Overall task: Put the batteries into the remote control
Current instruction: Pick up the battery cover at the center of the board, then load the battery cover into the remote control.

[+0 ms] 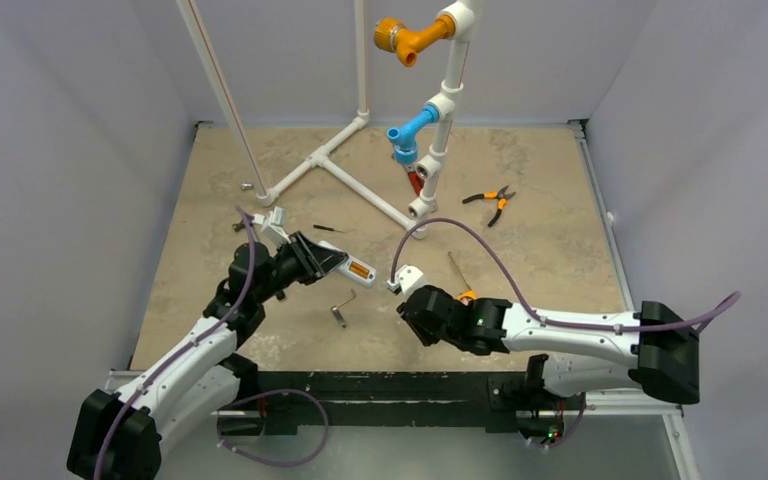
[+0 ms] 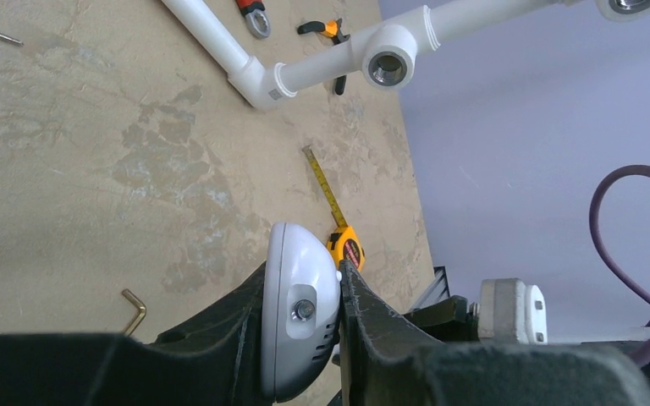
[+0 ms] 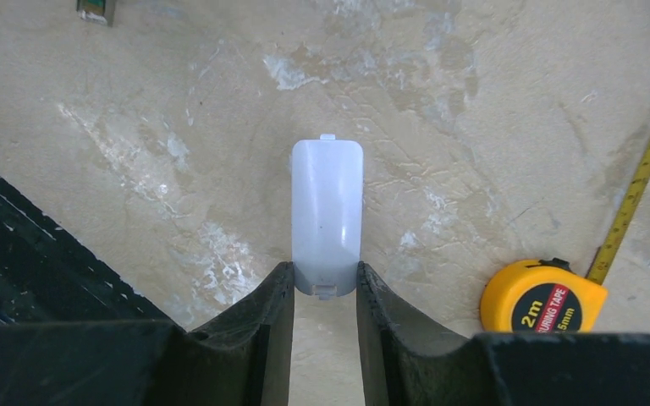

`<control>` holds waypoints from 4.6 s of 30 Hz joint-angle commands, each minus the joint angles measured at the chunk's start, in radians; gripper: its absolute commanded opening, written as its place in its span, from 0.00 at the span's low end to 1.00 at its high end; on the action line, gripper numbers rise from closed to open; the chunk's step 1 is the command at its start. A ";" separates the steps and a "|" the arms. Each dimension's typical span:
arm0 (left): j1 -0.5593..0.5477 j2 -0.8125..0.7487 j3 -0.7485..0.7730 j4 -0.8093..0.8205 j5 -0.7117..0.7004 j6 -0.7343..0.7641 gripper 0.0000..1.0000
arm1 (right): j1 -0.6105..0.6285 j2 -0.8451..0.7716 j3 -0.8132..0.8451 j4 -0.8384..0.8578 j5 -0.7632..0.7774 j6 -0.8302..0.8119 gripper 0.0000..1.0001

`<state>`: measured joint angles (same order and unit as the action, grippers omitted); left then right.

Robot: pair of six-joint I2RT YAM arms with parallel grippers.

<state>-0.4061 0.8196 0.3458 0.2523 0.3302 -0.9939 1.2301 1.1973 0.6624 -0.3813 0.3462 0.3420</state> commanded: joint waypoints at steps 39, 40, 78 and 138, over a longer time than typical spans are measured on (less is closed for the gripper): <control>-0.119 0.266 -0.031 0.441 0.176 -0.150 0.00 | 0.000 -0.098 0.259 -0.001 -0.024 -0.266 0.21; -0.119 0.268 -0.030 0.446 0.177 -0.152 0.00 | 0.001 -0.089 0.261 0.001 -0.027 -0.265 0.21; -0.134 0.298 -0.008 0.502 0.211 -0.144 0.00 | 0.000 -0.031 0.254 -0.005 -0.017 -0.249 0.19; -0.143 0.301 0.004 0.498 0.217 -0.117 0.00 | 0.000 0.017 0.289 0.046 0.021 -0.249 0.20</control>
<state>-0.5381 1.1275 0.3099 0.6716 0.5320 -1.1152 1.2293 1.2194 0.9035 -0.4042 0.3580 0.0967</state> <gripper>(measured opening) 0.259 0.262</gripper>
